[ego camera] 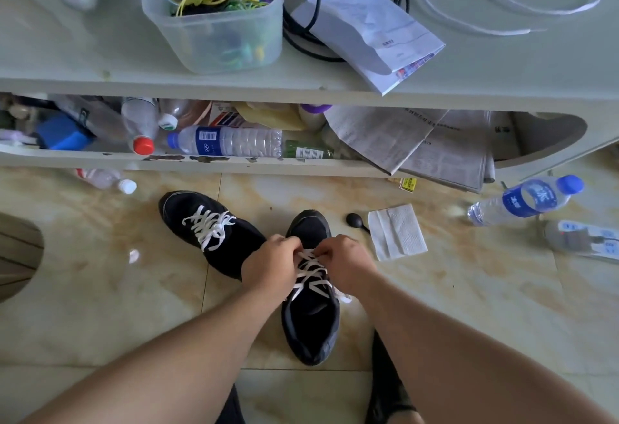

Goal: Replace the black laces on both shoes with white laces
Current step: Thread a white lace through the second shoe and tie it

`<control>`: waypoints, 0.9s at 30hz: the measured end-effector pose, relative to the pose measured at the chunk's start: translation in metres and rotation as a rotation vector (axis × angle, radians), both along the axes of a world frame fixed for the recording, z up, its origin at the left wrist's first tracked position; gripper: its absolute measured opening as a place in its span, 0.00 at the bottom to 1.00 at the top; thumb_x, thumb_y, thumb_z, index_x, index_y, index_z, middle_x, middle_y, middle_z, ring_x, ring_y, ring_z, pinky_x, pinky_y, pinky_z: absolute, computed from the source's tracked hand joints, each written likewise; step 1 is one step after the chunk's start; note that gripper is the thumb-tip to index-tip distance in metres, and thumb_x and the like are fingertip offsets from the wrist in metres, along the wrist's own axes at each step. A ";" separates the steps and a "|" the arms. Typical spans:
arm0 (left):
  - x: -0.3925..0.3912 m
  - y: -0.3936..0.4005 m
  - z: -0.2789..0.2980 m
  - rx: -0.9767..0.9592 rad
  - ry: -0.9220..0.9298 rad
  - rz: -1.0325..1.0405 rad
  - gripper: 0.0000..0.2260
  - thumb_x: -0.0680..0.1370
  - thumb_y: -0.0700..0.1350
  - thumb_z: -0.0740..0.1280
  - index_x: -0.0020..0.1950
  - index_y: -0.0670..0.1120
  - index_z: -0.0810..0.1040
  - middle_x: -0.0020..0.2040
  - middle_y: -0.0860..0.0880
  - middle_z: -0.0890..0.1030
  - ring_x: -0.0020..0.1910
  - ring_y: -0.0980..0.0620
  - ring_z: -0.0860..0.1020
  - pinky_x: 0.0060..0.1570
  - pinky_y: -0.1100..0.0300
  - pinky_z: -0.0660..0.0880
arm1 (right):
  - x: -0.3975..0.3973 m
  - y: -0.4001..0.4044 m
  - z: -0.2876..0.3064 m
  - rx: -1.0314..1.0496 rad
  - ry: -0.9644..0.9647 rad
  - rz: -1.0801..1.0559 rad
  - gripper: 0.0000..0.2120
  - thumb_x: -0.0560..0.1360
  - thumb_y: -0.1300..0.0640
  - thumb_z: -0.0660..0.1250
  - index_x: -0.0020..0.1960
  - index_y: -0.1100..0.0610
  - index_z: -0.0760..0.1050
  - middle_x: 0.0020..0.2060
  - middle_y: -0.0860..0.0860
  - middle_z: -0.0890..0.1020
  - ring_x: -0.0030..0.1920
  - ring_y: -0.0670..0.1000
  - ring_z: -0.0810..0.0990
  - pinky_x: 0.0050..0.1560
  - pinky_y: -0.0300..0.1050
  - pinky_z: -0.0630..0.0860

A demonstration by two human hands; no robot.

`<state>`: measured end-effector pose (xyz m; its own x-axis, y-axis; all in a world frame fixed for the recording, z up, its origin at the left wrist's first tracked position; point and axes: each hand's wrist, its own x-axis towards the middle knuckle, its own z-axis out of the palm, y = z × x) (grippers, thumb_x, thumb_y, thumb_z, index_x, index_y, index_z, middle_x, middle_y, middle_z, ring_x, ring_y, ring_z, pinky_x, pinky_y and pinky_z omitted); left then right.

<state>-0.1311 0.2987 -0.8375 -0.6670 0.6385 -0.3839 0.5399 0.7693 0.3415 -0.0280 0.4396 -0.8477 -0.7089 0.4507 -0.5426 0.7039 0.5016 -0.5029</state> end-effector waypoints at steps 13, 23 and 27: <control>0.007 -0.008 -0.001 0.281 -0.128 0.017 0.05 0.81 0.40 0.68 0.48 0.49 0.78 0.37 0.54 0.80 0.34 0.52 0.77 0.33 0.58 0.67 | 0.026 0.039 0.009 -0.005 -0.163 0.228 0.08 0.86 0.55 0.56 0.60 0.51 0.72 0.55 0.49 0.74 0.52 0.53 0.76 0.52 0.48 0.74; 0.005 0.003 0.004 0.233 -0.133 -0.017 0.07 0.83 0.41 0.66 0.47 0.51 0.73 0.34 0.51 0.78 0.33 0.48 0.77 0.31 0.50 0.71 | 0.028 0.025 0.010 -0.091 -0.130 0.130 0.07 0.85 0.57 0.55 0.57 0.51 0.71 0.53 0.50 0.73 0.50 0.51 0.71 0.50 0.44 0.66; -0.002 0.012 0.009 0.083 -0.122 0.085 0.05 0.82 0.42 0.64 0.49 0.51 0.74 0.41 0.50 0.80 0.43 0.45 0.78 0.36 0.53 0.71 | 0.025 0.025 0.014 -0.094 -0.162 0.087 0.05 0.85 0.56 0.55 0.54 0.50 0.69 0.51 0.49 0.74 0.50 0.52 0.72 0.50 0.45 0.68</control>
<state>-0.1334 0.3102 -0.8284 -0.6716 0.6149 -0.4134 0.4247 0.7767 0.4652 -0.0031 0.4643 -0.8342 -0.6433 0.3330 -0.6894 0.7351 0.5203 -0.4346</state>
